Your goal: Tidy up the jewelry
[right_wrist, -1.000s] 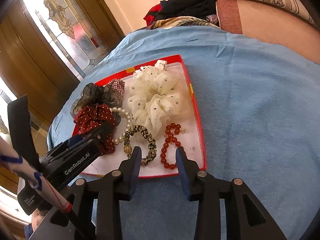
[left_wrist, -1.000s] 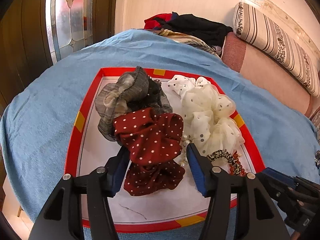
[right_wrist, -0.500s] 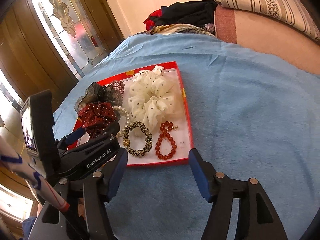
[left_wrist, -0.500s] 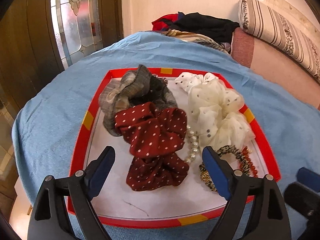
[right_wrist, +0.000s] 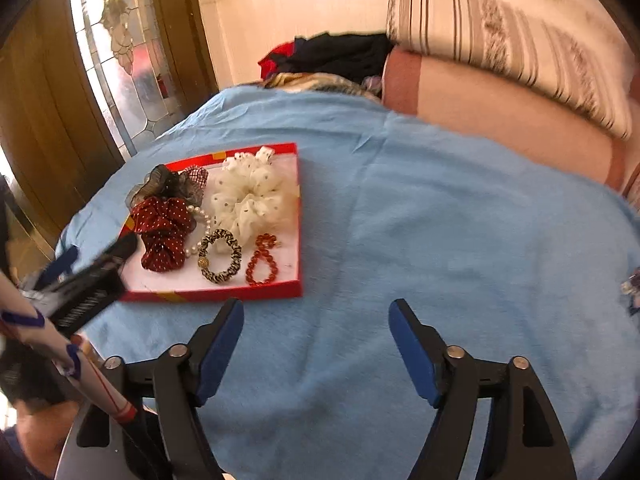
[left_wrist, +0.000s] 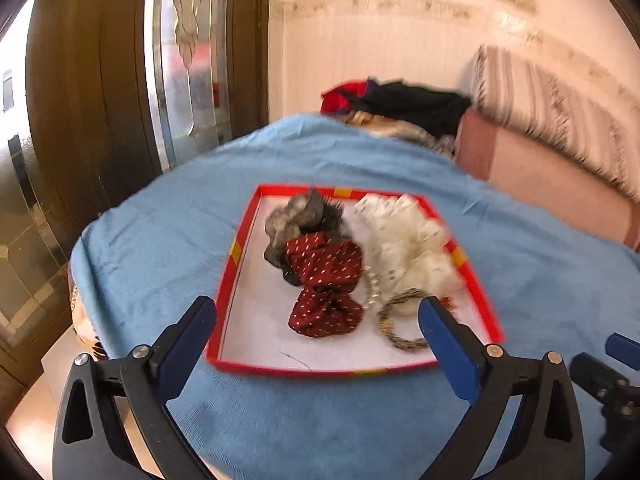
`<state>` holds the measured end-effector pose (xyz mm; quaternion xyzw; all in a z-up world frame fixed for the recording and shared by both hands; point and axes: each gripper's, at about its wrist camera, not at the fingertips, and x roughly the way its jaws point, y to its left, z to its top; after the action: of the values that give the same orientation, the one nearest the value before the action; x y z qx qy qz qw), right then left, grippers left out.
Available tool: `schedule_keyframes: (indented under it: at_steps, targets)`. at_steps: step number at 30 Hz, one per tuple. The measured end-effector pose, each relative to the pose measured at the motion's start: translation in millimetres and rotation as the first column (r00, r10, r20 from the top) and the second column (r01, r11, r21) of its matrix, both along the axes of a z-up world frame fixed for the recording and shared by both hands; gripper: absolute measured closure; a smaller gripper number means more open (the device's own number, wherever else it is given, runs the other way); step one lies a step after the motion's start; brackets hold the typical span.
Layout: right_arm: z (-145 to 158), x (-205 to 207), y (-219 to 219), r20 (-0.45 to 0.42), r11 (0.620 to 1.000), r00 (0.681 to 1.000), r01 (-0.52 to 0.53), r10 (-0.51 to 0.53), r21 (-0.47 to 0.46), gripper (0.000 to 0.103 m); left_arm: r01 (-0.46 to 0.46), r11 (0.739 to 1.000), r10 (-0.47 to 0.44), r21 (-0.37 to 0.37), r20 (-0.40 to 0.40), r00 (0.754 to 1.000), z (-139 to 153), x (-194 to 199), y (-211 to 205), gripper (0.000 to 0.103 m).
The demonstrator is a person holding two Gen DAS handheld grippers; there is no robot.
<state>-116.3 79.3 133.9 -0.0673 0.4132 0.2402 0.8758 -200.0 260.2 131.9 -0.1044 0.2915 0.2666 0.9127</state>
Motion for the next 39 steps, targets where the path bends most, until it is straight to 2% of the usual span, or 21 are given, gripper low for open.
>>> schedule_keyframes:
  at_steps: [2, 6, 10, 15, 18, 26, 39]
  targets:
    - [14.6, -17.7, -7.5, 0.057, 1.0, 0.998, 0.002, -0.001, -0.018, 0.016, 0.002, 1.0, -0.003, 0.021, 0.047, 0.999, 18.9, -19.1, -8.0, 0.0]
    - [33.4, -44.3, -12.9, 0.143, 0.998, 0.99, 0.003, 0.005, -0.058, 0.014, -0.025, 0.999, 0.024, 0.026, 0.028, 0.999, 46.8, -37.1, -14.6, 0.0]
    - [46.6, -66.4, -15.5, 0.215, 0.995, 0.976, 0.003, 0.018, -0.096, 0.013, -0.069, 0.995, 0.072, 0.074, -0.036, 0.997, 57.4, -44.5, -22.8, 0.0]
    - [53.0, -77.5, -22.2, 0.27, 0.992, 0.963, 0.016, 0.019, -0.128, 0.012, -0.103, 0.982, 0.103, 0.157, 0.006, 0.995, 68.2, -59.0, -41.0, 0.0]
    - [53.9, -80.1, -27.8, 0.278, 0.991, 0.96, 0.029, 0.008, -0.129, 0.012, -0.114, 0.972, 0.117, 0.207, 0.001, 0.993, 68.8, -58.9, -50.9, 0.0]
    - [53.4, -83.8, -30.7, 0.325, 0.987, 0.946, 0.047, 0.006, -0.155, 0.011, -0.08, 0.958, 0.104, 0.277, -0.072, 0.992, 57.0, -46.9, -67.4, 0.0]
    - [35.2, -77.9, -20.3, 0.308, 0.977, 0.951, 0.041, 0.025, -0.208, 0.011, -0.114, 0.965, 0.145, 0.237, -0.12, 0.982, 37.9, -40.0, -48.8, 0.0]
